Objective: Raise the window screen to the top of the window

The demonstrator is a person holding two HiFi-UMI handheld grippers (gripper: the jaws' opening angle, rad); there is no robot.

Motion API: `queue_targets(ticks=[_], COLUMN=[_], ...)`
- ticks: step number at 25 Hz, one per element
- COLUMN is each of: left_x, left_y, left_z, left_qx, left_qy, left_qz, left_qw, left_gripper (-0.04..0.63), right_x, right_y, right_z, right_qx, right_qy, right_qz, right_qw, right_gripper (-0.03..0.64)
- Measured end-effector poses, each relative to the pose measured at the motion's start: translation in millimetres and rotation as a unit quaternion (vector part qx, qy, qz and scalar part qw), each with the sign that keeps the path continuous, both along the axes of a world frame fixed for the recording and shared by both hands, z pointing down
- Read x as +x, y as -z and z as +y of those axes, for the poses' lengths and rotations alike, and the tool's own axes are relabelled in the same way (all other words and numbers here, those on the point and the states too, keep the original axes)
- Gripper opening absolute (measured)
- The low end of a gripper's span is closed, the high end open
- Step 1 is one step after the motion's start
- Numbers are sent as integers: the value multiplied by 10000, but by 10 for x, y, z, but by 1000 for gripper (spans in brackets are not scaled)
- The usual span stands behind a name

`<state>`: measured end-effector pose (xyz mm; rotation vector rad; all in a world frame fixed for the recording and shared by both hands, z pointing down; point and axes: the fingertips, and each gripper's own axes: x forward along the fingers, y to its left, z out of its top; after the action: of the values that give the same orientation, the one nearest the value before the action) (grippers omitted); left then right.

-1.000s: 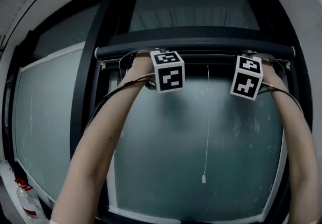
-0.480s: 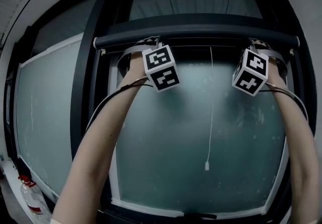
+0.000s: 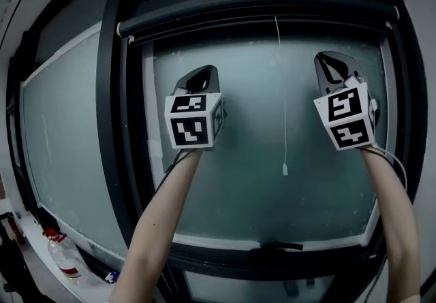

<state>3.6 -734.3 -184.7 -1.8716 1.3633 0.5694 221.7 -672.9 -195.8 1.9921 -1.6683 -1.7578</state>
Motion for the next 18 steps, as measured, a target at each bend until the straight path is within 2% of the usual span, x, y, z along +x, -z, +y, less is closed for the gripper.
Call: queue_targets(ticks=[2,6,10,12,14,18], left_x=[12,83,290,304,268,207], left_y=[-366,-1187,-2157,-2769,-3379,-4453], left_z=[26,134,184,198,212,386], left_qx=[-139,-471,-1028,-1357,-1756,-2646], left_qy=[-202,-505,-569,-504,-465,-974], left_qz=[177,557,508,481,553,952], left_qw=[9995,9961,9918,9883,9818,9547], left_gripper=[3,5,3,3,3,3], right_x=[-30,-41,22,-7,-40,21], right_y=[-419,-1273,-2100,-2579,-3048,-3955], right_z=[-62,-148,-113,-80,-26,180], right_qx=[-207,-774,-1077,-1380,-1675,-2129], right_qy=[213,936,1408,1685,1867,1707], right_qz=[-75,-646,-1327,-1681,-1994,-2298], right_qw=[9995,9905,9752,9614,9473,9342], right_gripper=[14,8,8,8,8,8])
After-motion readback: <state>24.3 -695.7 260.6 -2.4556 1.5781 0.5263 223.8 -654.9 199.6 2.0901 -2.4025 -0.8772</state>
